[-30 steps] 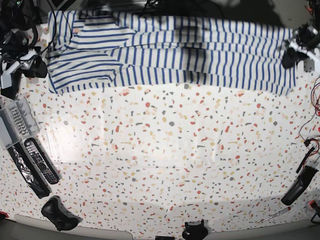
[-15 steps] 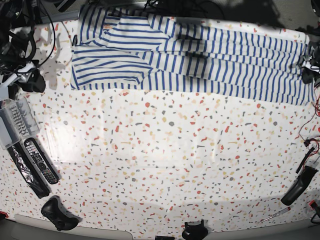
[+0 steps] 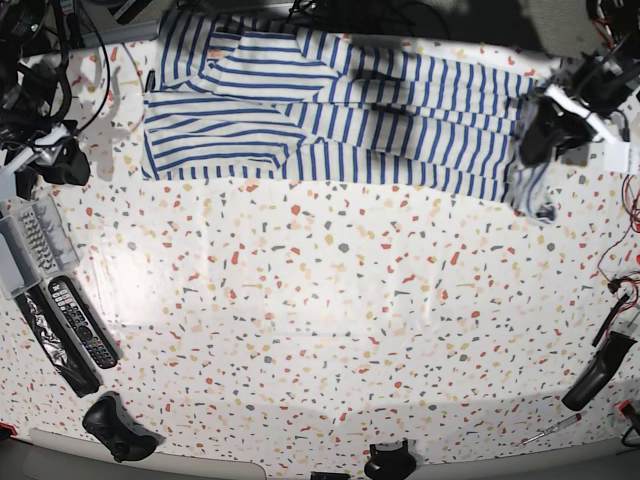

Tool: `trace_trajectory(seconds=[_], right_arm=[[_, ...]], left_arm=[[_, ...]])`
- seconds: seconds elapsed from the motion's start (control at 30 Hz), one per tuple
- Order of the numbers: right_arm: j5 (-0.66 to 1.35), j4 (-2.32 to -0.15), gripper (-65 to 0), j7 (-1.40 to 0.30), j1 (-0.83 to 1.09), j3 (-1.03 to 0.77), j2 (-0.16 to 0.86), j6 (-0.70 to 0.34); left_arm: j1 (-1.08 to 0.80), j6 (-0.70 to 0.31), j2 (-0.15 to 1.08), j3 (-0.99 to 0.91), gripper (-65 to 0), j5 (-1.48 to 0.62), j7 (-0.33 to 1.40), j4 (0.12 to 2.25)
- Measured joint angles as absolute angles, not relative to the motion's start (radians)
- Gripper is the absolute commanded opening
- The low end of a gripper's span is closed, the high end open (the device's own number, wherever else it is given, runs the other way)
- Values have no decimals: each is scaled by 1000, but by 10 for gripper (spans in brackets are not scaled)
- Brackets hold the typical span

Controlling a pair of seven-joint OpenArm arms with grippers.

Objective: Layout the t-shirt on the table in an organized manner, then fold the t-shirt properly
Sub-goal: 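Grasp the folded strip's end with the left gripper and fold it inward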

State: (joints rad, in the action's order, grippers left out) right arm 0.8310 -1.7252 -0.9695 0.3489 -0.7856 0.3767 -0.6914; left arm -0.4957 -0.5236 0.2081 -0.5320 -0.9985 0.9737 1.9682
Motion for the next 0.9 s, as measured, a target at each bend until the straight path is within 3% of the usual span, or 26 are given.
trace_trajectory(seconds=[0.27,0.4,0.9], right_arm=[[831,-1725,-398,-970,349,-786,377,-691],[831,-1725,-398,-970,349,-786,377,-691],[831,-1725,-398,-966,349,-786,377,-691]], left_arm=[[-498,-519,208,-234,-650,-908,940,1968],[-501,-448,211,-136,-650,-817,913,1968],[-497,-422,181,-19,-650,-736,859,1968]])
